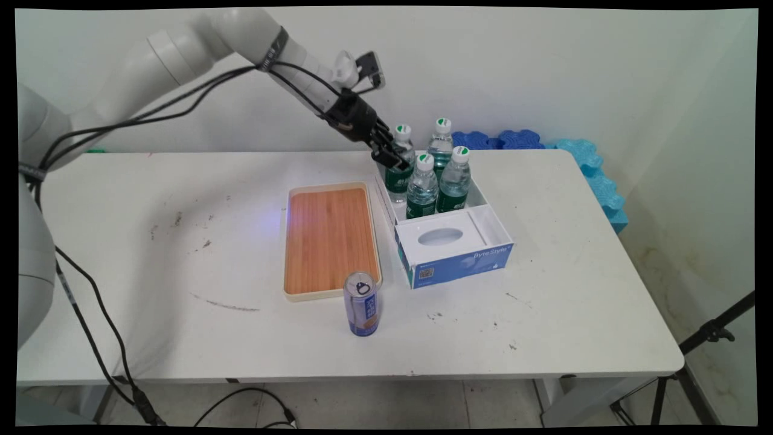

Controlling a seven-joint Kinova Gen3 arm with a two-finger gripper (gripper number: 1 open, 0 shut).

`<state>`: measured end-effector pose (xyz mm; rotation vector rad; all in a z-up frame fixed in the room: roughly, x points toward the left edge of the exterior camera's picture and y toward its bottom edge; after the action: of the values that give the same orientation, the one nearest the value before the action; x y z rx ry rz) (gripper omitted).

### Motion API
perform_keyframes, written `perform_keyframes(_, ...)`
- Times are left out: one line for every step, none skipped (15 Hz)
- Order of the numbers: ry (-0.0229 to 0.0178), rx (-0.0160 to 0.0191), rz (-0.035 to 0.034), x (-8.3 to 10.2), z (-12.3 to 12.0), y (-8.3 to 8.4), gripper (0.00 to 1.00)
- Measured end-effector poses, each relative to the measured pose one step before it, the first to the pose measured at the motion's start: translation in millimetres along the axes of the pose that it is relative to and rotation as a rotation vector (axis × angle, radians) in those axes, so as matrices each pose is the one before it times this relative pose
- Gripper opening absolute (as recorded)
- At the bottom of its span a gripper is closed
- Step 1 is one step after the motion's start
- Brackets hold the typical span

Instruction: Place the picked object on the tray

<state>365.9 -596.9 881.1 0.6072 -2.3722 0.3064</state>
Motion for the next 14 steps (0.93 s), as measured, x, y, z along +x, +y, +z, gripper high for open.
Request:
perform_keyframes(0.00604, 0.00891, -0.01119, 1.08, -11.3, 0.47, 0.0)
perform_keyframes(0.0068, 0.00622, -0.00924, 2.37, -10.56, 0.79, 0.0)
perform_keyframes(0.00859, 0.00435, -0.00879, 2.92, -15.11, 1.64, 0.0)
perform_keyframes(0.0077, 0.00224, -0.00479, 3.32, -13.54, 1.81, 0.0)
perform_keyframes(0.00863, 0.0013, -0.00617, 3.03, -17.58, 2.24, 0.0)
perform_keyframes(0.01071, -0.00115, -0.0038, 1.99, -18.66, 2.38, 0.0)
perform_keyframes(0.01248, -0.00191, -0.00152, 0.53, -19.66, 2.45, 0.0)
perform_keyframes(0.01122, -0.00504, 0.00316, 0.2, -15.92, 2.25, 0.0)
perform_keyframes(0.00944, -0.00794, 0.00748, -1.45, -17.56, 2.48, 0.0)
perform_keyframes(0.00582, -0.00968, 0.00887, -2.51, -15.58, 2.54, 0.0)
perform_keyframes(0.00213, -0.00786, 0.00475, -6.21, -15.5, 2.78, 0.0)
perform_keyframes(0.0021, -0.0078, 0.00296, -7.2, -11.92, 2.48, 0.0)
perform_keyframes(0.00256, -0.00794, 0.00199, -8.82, -11.8, 3.56, 0.0)
perform_keyframes(0.00483, -0.00893, 0.00168, -8.65, -9.66, 4.25, 0.0)
